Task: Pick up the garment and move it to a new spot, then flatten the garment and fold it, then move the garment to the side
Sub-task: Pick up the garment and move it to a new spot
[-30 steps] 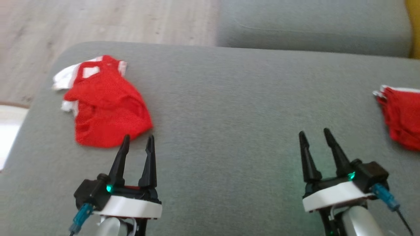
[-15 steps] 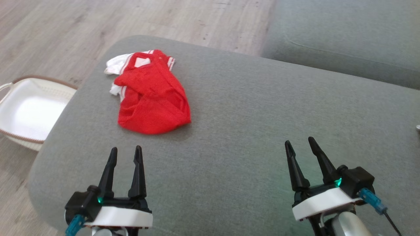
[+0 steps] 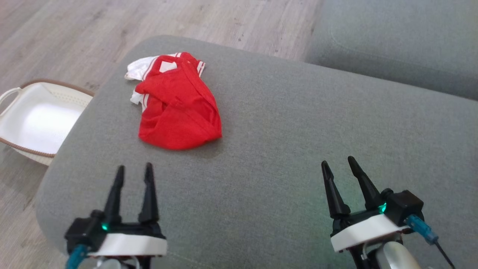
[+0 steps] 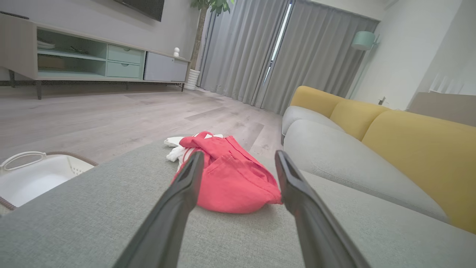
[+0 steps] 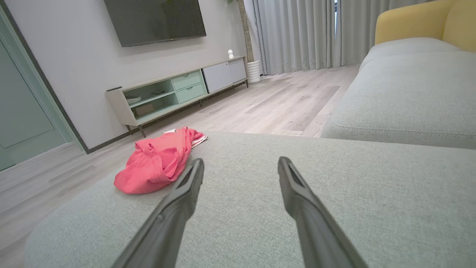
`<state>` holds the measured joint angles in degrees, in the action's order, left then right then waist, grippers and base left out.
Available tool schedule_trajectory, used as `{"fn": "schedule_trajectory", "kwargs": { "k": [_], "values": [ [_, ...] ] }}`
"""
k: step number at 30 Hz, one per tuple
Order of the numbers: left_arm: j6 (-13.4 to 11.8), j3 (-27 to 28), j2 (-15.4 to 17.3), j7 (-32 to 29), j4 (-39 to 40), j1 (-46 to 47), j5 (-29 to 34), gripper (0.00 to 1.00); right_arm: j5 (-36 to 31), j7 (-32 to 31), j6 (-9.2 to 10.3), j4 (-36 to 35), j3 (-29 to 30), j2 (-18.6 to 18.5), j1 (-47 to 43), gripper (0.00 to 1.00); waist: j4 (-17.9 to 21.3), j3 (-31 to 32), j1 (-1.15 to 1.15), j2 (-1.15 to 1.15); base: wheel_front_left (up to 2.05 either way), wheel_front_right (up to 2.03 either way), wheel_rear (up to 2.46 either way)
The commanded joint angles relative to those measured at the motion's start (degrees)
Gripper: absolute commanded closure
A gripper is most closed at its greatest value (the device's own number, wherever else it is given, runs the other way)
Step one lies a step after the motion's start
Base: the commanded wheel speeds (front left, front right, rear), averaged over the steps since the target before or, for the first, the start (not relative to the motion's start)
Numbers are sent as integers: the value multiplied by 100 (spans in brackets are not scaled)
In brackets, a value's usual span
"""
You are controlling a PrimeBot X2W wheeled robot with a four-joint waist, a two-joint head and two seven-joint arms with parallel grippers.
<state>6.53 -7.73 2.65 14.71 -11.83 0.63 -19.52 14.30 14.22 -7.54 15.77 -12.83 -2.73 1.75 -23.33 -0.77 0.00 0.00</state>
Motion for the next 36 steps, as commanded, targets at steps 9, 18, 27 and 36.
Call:
{"fn": "schedule_trajectory", "kwargs": {
  "k": [9,18,27,36],
  "values": [
    [30,944,201,29,77,958,308,0,-367,78,5,-512,170,-15,482,0,266,-763,0,0,0,0,0],
    [85,848,1371,-534,-1948,2752,430,0,-851,-76,5,-1034,506,-15,749,0,555,-1405,0,0,0,0,0],
    [94,-423,2049,-2119,-3738,3972,-243,0,-1024,-354,5,-1591,510,-15,880,0,870,-1854,0,0,0,0,0],
    [95,-1382,2339,-2664,-4227,4148,-1390,100,-1037,-381,5,-1699,500,-15,914,0,1091,-2016,0,0,0,0,0]
  ]
}}
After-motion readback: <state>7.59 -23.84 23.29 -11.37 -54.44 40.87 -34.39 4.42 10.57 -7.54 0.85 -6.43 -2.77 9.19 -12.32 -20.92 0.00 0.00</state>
